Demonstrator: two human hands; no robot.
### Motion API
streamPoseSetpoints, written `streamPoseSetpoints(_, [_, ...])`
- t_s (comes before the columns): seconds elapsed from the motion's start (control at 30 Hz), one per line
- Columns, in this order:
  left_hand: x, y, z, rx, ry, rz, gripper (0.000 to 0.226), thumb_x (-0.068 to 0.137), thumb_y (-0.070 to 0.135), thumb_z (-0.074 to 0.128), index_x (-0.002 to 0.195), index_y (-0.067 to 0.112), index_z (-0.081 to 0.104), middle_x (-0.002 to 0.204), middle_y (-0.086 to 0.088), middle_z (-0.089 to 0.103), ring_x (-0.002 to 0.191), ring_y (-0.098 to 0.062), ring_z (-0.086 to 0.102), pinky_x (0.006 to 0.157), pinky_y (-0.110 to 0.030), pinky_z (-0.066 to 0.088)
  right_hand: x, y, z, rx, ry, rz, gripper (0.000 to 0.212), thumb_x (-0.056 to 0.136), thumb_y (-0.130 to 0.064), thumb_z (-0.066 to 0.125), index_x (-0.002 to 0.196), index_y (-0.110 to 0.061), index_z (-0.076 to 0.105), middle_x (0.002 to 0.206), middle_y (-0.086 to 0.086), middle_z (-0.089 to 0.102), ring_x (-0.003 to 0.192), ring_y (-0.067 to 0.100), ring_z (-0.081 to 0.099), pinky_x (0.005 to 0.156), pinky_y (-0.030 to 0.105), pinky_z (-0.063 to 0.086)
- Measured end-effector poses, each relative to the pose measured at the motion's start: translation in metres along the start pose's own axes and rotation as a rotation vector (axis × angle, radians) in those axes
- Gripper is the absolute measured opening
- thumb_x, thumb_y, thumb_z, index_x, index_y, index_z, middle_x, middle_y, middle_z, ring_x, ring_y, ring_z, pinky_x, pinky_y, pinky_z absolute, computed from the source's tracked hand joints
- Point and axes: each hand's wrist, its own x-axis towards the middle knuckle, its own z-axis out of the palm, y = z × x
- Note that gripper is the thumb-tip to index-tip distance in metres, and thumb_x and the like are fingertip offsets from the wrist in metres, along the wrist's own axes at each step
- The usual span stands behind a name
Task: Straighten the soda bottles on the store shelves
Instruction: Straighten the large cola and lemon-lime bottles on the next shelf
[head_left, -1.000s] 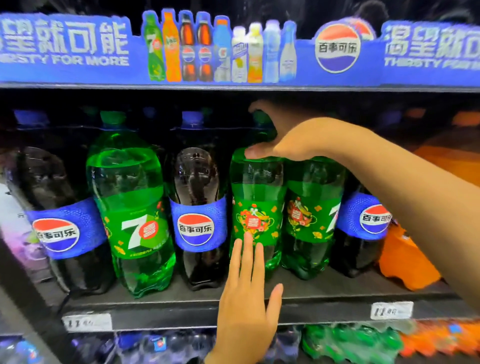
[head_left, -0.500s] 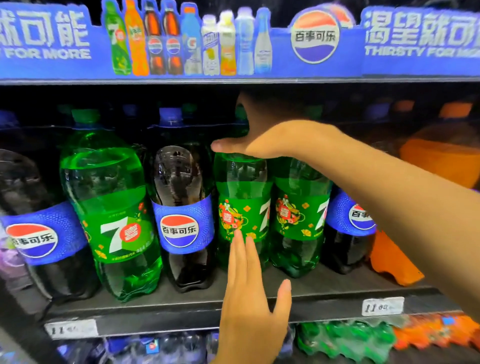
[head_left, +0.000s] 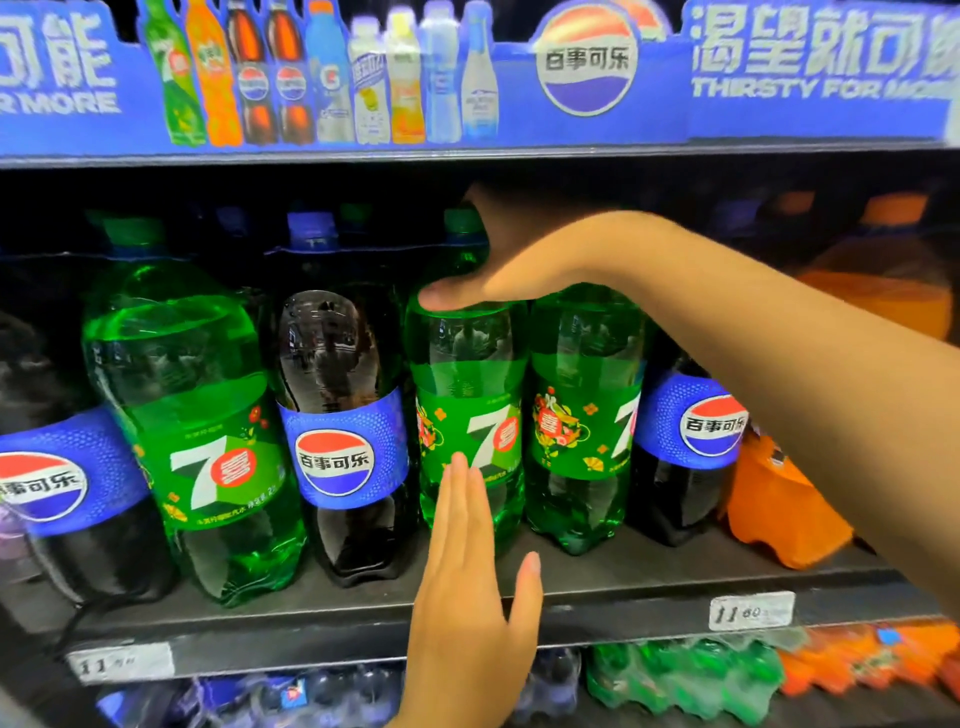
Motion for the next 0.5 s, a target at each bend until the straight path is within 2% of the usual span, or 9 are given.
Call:
streamPoseSetpoints(0.1, [-0.002, -0.002, 0.000, 0.001, 0.003, -0.020, 0.088, 0.090, 0.027, 0.061, 0.154, 0.019, 0.002, 0.160, 0.015, -0.003, 0.147, -0.006, 0.001, 0.114, -0.013, 0.004, -0.002, 0.006, -0.008, 0.025, -0.079, -0.045, 0.120, 0.057, -0.078, 0.066, 0.150, -0.018, 0.018, 0.154, 0.000, 0.028, 0.137, 0.021, 0.033, 0.097, 0.024, 0.029])
streamPoseSetpoints(0.23, [0.000, -0.003, 0.000, -0.033, 0.026, -0.058, 0.086, 0.088, 0.028, 0.061, 0.153, 0.018, 0.005, 0.160, 0.013, -0.001, 0.147, -0.005, 0.002, 0.115, -0.014, 0.005, -0.001, 0.005, -0.007, 0.000, -0.034, -0.054, 0.121, 0.056, -0.081, 0.064, 0.149, -0.016, 0.019, 0.153, 0.001, 0.030, 0.135, 0.021, 0.034, 0.092, 0.022, 0.027])
streamPoseSetpoints(0.37, [0.002, -0.004, -0.001, -0.036, 0.049, -0.076, 0.086, 0.087, 0.030, 0.062, 0.153, 0.022, 0.008, 0.160, 0.013, 0.003, 0.146, -0.004, 0.004, 0.115, -0.015, 0.007, -0.005, 0.005, -0.002, 0.031, -0.032, -0.064, 0.119, 0.062, -0.080, 0.061, 0.150, -0.016, 0.016, 0.155, 0.001, 0.025, 0.138, 0.020, 0.031, 0.099, 0.022, 0.025])
streamPoseSetpoints(0.43, [0.002, -0.002, -0.002, 0.010, 0.073, -0.071, 0.081, 0.087, 0.029, 0.062, 0.152, 0.018, 0.016, 0.160, 0.010, 0.010, 0.147, -0.009, 0.009, 0.117, -0.024, 0.015, -0.015, 0.016, -0.005, 0.084, -0.011, -0.084, 0.109, 0.068, -0.075, 0.061, 0.150, -0.019, 0.016, 0.154, -0.001, 0.028, 0.138, 0.017, 0.032, 0.101, 0.020, 0.024])
streamPoseSetpoints(0.5, [0.002, 0.006, 0.001, 0.076, 0.109, 0.047, 0.069, 0.085, 0.029, 0.058, 0.146, 0.009, 0.034, 0.155, 0.000, 0.026, 0.144, -0.019, 0.022, 0.115, -0.036, 0.026, -0.027, 0.030, -0.013, 0.079, 0.047, -0.104, 0.095, 0.073, -0.067, 0.064, 0.148, -0.024, 0.024, 0.151, -0.004, 0.033, 0.135, 0.014, 0.036, 0.102, 0.019, 0.026])
